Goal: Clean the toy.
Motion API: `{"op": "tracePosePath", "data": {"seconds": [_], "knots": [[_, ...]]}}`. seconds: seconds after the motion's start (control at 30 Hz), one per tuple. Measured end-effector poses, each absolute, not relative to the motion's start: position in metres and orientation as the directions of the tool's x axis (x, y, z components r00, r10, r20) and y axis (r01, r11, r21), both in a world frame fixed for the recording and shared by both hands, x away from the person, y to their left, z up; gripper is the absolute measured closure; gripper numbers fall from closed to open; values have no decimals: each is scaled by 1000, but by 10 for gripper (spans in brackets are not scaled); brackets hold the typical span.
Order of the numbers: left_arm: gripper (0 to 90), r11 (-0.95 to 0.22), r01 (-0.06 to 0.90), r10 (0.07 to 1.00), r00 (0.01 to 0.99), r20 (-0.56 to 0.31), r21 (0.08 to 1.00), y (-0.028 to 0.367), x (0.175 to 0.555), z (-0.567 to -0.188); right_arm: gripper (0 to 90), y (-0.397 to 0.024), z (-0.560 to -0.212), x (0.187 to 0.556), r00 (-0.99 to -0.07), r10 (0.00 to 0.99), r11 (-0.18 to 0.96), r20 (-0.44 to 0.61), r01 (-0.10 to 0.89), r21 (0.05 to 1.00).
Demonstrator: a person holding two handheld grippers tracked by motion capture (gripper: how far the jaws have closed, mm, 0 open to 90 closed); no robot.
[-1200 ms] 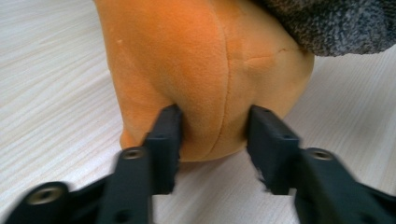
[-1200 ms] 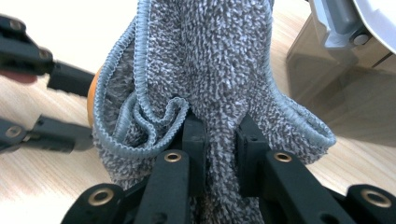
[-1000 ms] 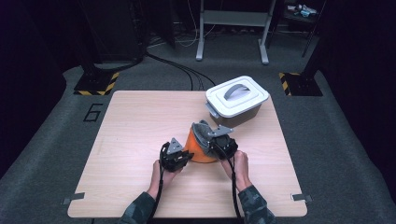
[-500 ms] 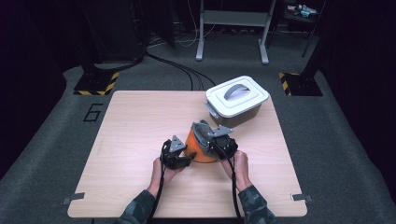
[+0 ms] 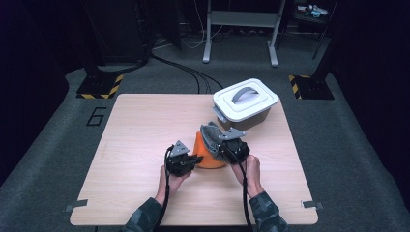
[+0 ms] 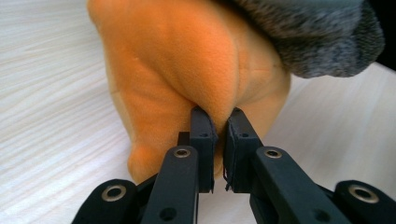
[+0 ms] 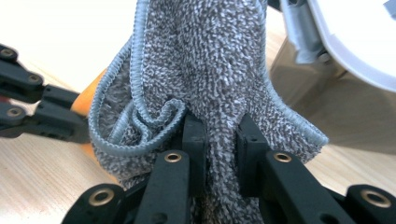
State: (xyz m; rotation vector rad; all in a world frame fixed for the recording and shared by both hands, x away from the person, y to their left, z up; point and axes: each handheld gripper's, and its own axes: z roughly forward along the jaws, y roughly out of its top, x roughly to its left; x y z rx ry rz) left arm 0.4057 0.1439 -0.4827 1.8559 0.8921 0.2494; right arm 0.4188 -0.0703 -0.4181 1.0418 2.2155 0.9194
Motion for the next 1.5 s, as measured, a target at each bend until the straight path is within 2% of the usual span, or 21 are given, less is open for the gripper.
{"op": "tracePosePath", "data": {"seconds": [0.1, 0.33, 0.43, 0.5, 0.6, 0.7, 0.73, 0.87, 0.97, 1.13, 1.5], "knots": [[835, -168, 501, 675, 686, -271, 849, 145, 400, -481, 775, -71, -412, 416, -570, 805, 472, -164, 448, 759], [827, -173, 524, 703, 659, -268, 834, 149, 405, -485, 775, -58, -399, 407, -599, 780, 490, -182, 401, 774], [812, -202, 507, 713, 662, -229, 838, 148, 406, -487, 775, -48, -408, 409, -620, 762, 528, -186, 430, 733], [749, -225, 502, 723, 660, -202, 835, 148, 408, -490, 776, -45, -424, 416, -618, 766, 535, -180, 456, 711], [576, -240, 482, 723, 668, -176, 843, 152, 410, -491, 778, -48, -436, 426, -619, 771, 514, -150, 466, 720], [485, -272, 477, 719, 678, -153, 835, 151, 410, -491, 778, -47, -436, 427, -614, 777, 509, -140, 481, 714], [503, -280, 467, 715, 684, -142, 839, 152, 411, -492, 779, -47, -435, 427, -623, 766, 527, -157, 470, 708], [703, -273, 468, 703, 693, -158, 840, 152, 414, -496, 778, -45, -437, 429, -613, 775, 518, -157, 472, 714], [786, -263, 477, 708, 686, -168, 839, 151, 415, -498, 778, -44, -438, 430, -612, 774, 521, -163, 468, 714], [817, -261, 476, 713, 682, -164, 840, 151, 414, -499, 778, -47, -436, 429, -613, 772, 521, -170, 456, 722], [817, -248, 479, 713, 679, -176, 842, 151, 414, -499, 779, -77, -445, 420, -565, 808, 491, -168, 487, 722]]}}
